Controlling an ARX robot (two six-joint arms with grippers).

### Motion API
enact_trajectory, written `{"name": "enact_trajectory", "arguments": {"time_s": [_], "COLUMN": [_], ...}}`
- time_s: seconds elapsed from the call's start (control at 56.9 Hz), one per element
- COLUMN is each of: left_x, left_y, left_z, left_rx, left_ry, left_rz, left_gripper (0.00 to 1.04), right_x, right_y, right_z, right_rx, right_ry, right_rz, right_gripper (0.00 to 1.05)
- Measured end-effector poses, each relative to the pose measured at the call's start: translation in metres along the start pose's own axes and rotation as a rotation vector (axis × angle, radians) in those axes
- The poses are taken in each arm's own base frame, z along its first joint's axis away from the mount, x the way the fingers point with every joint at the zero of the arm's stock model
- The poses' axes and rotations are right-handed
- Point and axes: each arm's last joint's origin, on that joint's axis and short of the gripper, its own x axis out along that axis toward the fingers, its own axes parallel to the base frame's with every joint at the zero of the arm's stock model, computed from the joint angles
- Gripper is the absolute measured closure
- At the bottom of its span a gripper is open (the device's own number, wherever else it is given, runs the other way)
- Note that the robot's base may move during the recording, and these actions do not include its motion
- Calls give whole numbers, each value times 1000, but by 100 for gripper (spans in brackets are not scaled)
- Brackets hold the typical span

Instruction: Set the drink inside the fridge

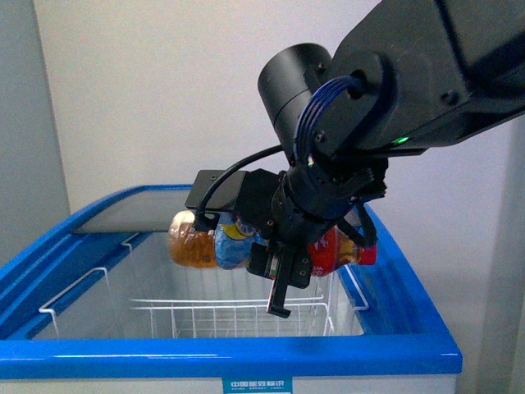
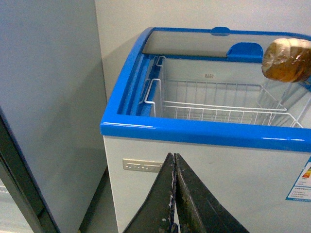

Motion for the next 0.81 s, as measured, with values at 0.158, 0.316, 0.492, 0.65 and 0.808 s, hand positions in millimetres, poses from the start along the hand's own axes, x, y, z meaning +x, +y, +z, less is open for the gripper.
{"name": "enact_trajectory", "arguments": {"time_s": [0.158, 0.316, 0.492, 0.65, 0.808], "left_x": [-5, -10, -13, -16, -19], "left_y": [0, 0, 0, 0, 0], "left_z": [-1, -1, 0, 0, -1], "left_rx": [0, 1, 1, 1, 1], "left_ry": [-2, -4, -5, -5, -5], "left_rz": [1, 0, 1, 1, 0], "left_gripper": [102, 102, 102, 102, 102], "right_x": [32, 65, 88, 109, 147], "right_y": [2, 8, 11, 6, 19], "right_z": [-5, -9, -9, -3, -9], "right_rx": [8, 20, 25, 29, 18], "right_ry": [24, 44, 40, 49, 95], "right_rz": [11, 26, 29, -38, -79], "right_gripper": [65, 65, 65, 65, 65]}}
